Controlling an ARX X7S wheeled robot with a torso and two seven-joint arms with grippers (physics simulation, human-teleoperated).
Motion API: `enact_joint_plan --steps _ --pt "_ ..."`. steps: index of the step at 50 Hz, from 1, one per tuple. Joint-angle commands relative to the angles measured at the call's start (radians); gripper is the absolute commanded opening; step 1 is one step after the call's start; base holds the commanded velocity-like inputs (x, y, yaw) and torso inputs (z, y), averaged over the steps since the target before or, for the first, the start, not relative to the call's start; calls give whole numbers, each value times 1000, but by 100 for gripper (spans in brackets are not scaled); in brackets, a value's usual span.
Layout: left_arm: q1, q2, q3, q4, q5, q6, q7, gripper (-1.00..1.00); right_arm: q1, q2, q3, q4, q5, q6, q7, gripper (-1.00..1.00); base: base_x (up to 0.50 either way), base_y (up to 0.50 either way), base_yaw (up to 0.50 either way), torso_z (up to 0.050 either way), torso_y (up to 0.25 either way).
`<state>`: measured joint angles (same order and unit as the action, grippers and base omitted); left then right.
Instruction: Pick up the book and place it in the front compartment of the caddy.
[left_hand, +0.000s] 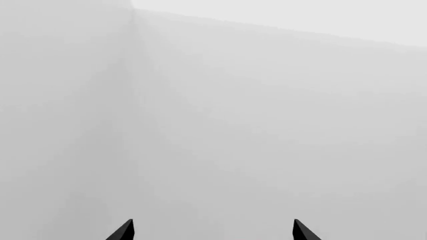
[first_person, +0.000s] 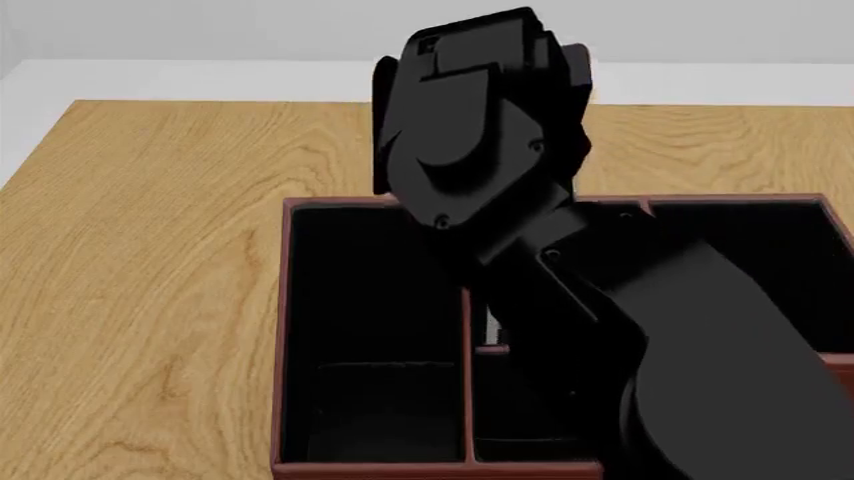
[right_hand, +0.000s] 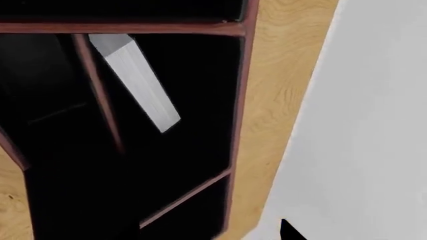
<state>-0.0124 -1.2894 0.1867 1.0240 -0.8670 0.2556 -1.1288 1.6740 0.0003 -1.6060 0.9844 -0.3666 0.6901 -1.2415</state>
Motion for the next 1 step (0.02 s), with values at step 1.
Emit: enact_joint_plan --steps 1 --pt "-20 0 16 4 -2 1 2 100 48 0 0 -22 -19 2 -36 100 0 0 0 0 0"
